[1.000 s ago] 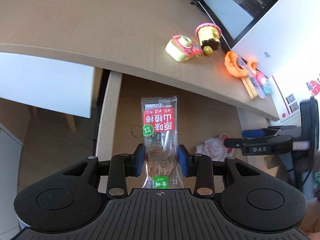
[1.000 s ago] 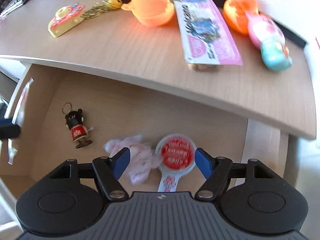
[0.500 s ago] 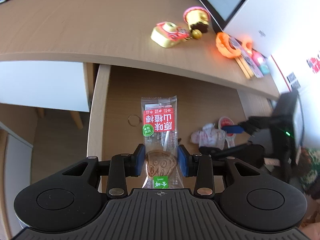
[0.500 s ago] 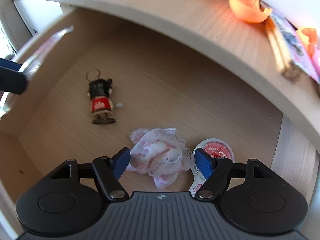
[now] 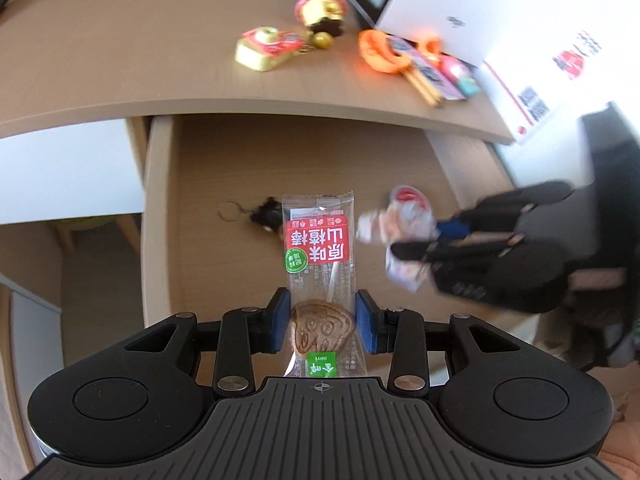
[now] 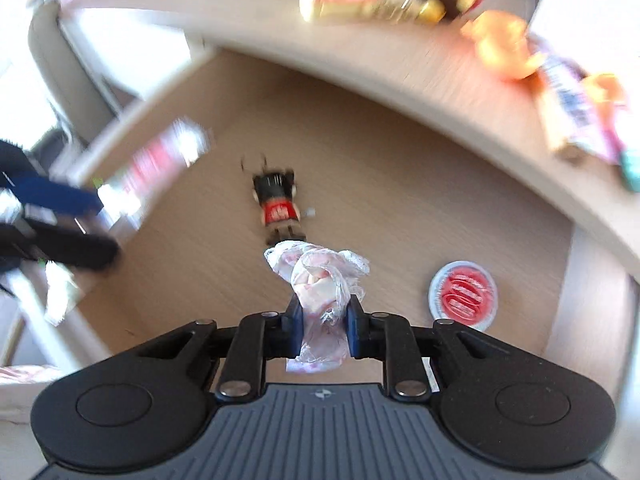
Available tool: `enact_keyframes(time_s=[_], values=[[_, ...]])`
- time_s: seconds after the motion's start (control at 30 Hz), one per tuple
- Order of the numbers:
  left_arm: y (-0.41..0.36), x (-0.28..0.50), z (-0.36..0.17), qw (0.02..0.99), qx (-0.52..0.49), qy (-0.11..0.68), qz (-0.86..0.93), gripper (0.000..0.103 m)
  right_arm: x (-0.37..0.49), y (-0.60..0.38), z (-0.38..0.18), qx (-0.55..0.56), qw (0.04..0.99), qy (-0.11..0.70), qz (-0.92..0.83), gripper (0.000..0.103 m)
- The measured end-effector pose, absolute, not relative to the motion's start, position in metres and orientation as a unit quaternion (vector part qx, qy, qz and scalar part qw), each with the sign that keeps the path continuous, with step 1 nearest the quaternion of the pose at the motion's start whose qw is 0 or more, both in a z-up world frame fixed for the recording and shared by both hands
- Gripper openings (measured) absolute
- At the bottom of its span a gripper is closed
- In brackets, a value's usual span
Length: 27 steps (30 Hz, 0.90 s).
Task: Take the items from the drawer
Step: 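Carry the snack packet and plastic bag up and release them on the desk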
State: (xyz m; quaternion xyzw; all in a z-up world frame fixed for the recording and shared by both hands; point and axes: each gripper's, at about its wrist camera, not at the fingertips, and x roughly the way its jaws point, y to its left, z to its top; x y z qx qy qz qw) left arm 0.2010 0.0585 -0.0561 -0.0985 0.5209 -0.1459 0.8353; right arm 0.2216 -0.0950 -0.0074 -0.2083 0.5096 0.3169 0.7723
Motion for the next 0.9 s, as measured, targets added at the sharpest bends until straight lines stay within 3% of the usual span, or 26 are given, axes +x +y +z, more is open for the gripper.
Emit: enact_keyframes(time_s=[0.3,0.5,0.67,0.9], values=[[0.060,0.230,0.034,0.891,-0.090,0.400,-0.198,0.039,0.205,-0.116,0.106,-0.102,0.871,0.394,0.276,0.020],[0.058,0.285,0.065,0.916,-0.094,0.344,-0.186,0.039,0.225,-0.138,0.145,-0.076,0.917,0.321,0.225,0.020],[0.067,0.341,0.053,0.922,-0.094,0.348,-0.140,0.039,0.249,-0.163,0.146,-0.052,0.928,0.319,0.184,0.020],[0.094,0.412,-0.011,0.904,-0.091,0.409,-0.086,0.039,0.280,-0.167,0.111,-0.047,0.922,0.348,0.160,0.020]])
